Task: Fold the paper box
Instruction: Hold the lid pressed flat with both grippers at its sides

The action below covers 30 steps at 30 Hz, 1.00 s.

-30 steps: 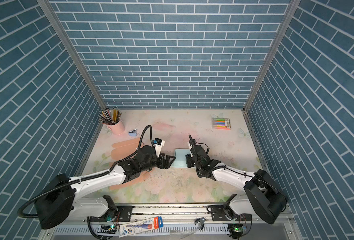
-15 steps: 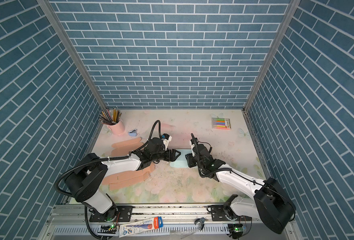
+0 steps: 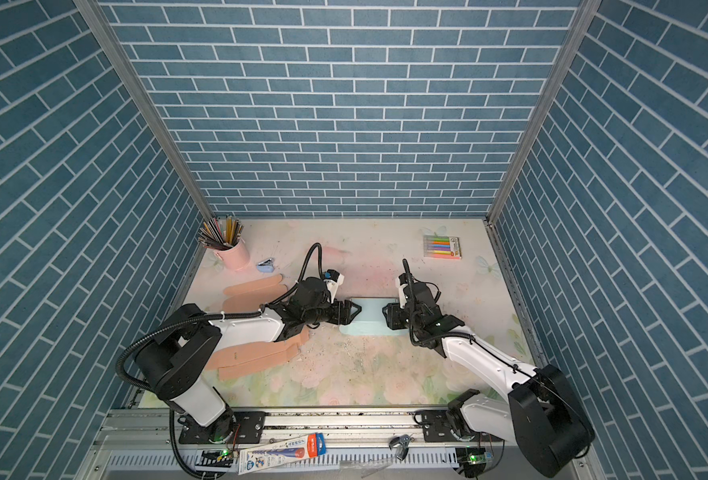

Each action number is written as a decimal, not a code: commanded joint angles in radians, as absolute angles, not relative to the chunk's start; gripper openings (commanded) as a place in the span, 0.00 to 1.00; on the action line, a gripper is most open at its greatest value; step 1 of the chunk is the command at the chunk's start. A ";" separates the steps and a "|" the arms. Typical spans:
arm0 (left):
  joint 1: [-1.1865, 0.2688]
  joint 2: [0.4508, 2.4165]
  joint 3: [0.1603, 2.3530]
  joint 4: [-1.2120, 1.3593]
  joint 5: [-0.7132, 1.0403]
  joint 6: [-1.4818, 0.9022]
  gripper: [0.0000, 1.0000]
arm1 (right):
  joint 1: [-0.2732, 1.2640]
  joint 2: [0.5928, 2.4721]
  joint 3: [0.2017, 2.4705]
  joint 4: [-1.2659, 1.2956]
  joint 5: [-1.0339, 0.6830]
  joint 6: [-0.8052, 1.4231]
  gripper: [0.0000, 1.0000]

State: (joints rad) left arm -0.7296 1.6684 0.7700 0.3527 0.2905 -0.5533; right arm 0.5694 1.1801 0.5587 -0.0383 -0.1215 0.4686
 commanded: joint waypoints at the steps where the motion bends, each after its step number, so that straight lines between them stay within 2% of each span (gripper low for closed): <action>1: -0.724 1.687 0.756 0.381 0.293 -0.565 0.78 | 0.564 1.181 0.536 -0.051 -0.148 0.498 0.48; 19: -0.733 1.716 0.723 0.399 0.274 -0.568 0.75 | 0.543 1.222 0.495 -0.063 -0.098 0.471 0.46; 30: -0.738 1.729 0.715 0.400 0.262 -0.565 0.64 | 0.542 1.243 0.481 -0.041 -0.109 0.469 0.45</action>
